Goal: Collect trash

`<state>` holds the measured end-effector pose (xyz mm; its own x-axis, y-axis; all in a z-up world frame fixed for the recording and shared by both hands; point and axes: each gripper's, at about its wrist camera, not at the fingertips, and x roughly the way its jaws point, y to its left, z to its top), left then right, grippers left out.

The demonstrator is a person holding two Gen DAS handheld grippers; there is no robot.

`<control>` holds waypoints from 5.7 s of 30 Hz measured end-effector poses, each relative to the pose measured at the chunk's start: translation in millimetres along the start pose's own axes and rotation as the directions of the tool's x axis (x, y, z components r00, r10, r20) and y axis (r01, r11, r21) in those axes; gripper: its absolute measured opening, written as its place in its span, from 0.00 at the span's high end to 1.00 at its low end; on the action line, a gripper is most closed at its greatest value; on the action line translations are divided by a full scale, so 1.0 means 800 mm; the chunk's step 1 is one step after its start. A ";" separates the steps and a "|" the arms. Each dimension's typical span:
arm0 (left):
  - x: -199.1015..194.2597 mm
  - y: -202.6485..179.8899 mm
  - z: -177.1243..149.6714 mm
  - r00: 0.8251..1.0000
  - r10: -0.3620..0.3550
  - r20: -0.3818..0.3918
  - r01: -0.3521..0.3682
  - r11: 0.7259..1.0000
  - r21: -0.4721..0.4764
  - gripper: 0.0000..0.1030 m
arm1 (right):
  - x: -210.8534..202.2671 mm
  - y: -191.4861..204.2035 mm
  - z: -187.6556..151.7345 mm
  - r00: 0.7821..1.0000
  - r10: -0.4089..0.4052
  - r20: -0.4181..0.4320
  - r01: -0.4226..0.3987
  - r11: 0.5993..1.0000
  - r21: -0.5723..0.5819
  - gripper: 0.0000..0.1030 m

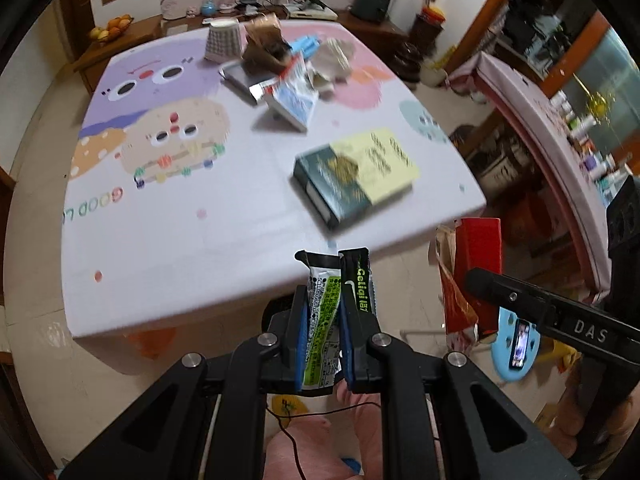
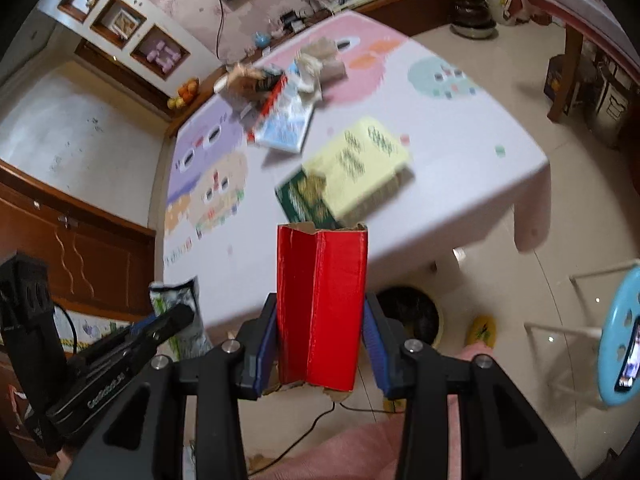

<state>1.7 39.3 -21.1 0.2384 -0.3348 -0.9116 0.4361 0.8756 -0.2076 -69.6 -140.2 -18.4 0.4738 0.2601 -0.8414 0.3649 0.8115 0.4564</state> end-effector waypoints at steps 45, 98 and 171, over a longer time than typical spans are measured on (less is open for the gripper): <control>0.332 0.045 -0.152 0.973 0.199 -0.115 -0.219 0.954 -0.205 0.42 | 0.365 -0.192 -0.123 0.961 -0.034 -0.275 0.065 0.993 0.103 0.50; -0.080 -0.020 -0.003 0.961 0.126 0.245 -0.138 0.990 0.030 0.40 | -0.019 0.041 -0.048 0.996 -0.012 0.089 0.027 0.983 -0.179 0.44; 0.225 0.029 0.368 0.968 0.227 -0.102 -0.246 0.935 -0.254 0.90 | 0.236 0.022 0.418 0.981 0.116 -0.156 -0.167 0.912 -0.373 0.95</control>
<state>310.0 -103.3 -85.4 0.2416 -0.0896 -0.9662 0.1290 0.9899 -0.0595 294.3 -251.7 -72.1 0.3815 0.4307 -0.8179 -0.0455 0.8925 0.4488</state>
